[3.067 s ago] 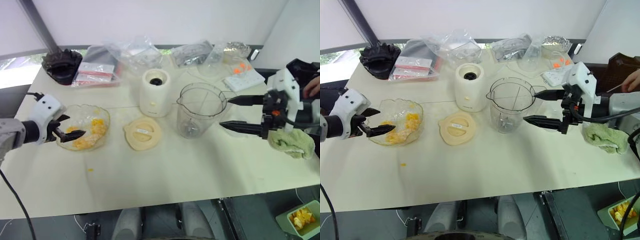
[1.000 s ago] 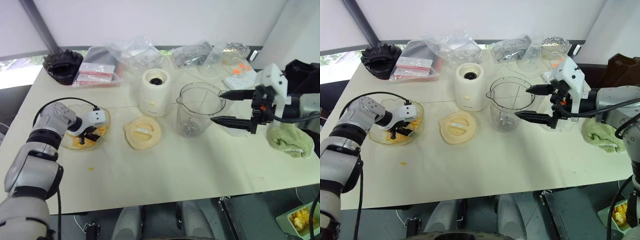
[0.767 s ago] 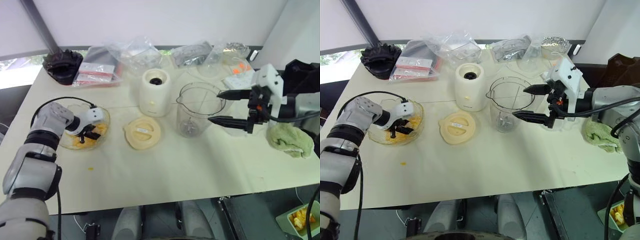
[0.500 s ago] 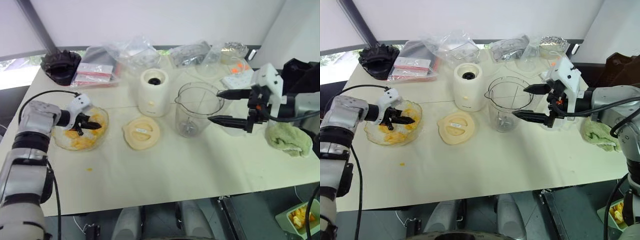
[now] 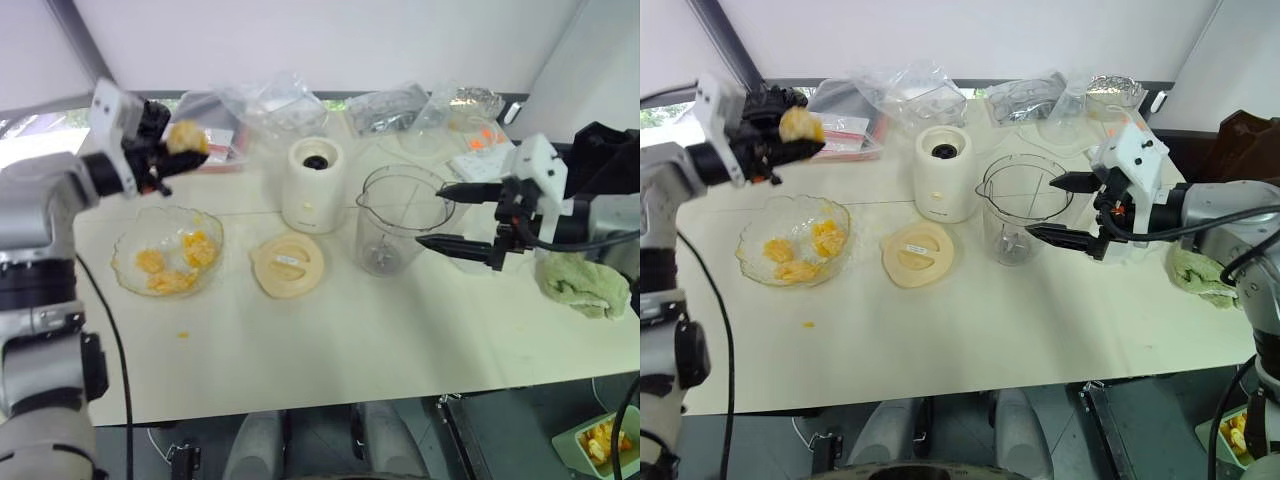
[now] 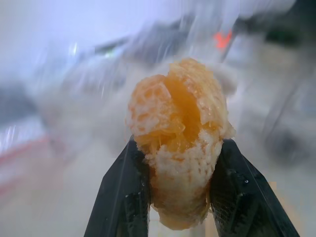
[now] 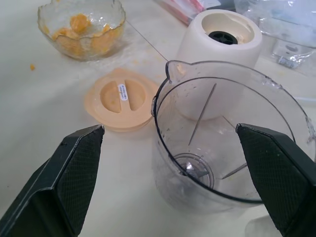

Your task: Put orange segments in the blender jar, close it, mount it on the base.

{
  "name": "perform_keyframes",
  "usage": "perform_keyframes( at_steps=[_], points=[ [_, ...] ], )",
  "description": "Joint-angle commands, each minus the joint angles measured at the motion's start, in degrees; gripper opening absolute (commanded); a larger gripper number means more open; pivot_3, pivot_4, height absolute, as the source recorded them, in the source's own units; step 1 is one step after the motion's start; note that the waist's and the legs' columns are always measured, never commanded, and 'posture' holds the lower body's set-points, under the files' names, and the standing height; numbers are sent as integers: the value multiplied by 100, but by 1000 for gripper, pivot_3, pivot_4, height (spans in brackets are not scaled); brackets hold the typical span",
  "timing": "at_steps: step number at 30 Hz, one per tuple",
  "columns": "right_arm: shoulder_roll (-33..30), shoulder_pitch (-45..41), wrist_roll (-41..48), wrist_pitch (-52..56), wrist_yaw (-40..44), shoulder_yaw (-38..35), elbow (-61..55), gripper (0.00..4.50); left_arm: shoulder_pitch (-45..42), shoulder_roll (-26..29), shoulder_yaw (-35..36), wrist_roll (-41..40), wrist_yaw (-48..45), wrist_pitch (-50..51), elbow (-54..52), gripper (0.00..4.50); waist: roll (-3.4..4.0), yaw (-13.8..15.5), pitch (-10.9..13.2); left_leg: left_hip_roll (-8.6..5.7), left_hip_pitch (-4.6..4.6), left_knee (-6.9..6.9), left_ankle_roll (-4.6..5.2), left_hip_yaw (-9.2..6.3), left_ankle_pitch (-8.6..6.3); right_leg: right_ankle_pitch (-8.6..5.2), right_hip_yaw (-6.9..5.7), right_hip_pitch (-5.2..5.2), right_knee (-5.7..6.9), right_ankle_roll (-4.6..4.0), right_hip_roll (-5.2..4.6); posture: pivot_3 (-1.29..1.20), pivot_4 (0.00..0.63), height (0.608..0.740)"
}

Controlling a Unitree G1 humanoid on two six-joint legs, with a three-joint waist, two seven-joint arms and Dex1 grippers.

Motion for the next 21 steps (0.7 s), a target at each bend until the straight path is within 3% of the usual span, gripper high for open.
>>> perform_keyframes(
  at_steps=[1, 5, 10, 16, 21],
  points=[
    [14, 246, 166, 88, -245, -561, -395, 4500, -780, -286, -289, -111, -66, -427, 228, 1500, 0, 4, -1, -2, 1, 0, 0, 0, 0, 0, 0, 1, 0, 0, -1, 0, 150, 740],
    [84, 847, 336, 341, -657, -1243, -940, 4500, -1516, -1076, -1125, -95, -980, -1125, 706, 1500, 1, 25, -2, -6, 3, -2, 0, 0, 0, -2, 2, 7, -7, 4, 1, 0, 150, 740],
    [320, 1672, 740, 900, -1302, -2381, -1849, 4500, -2221, -2094, -1869, 319, -1844, -2396, 2271, 1500, -1, 10, -1, -7, 1, -3, 1, 4, 0, -9, 6, 9, -18, -9, 2, 0, 150, 740],
    [727, 2489, 1524, 1407, -2224, -3499, -2910, 4500, -2873, -2961, -2066, 835, -2126, -3826, 4383, 1500, 1, -9, 0, -2, 5, -5, 5, 0, -2, -12, 10, 6, -16, -16, 14, 0, 150, 740],
    [862, 3083, 2232, 1419, -2944, -4140, -3382, 4500, -3141, -3331, -2051, 1226, -1947, -4585, 5327, 1500, 0, 10, 1, -3, -2, -5, 6, -4, -3, -13, 10, 7, -21, -14, 11, 0, 150, 740]
  ],
)
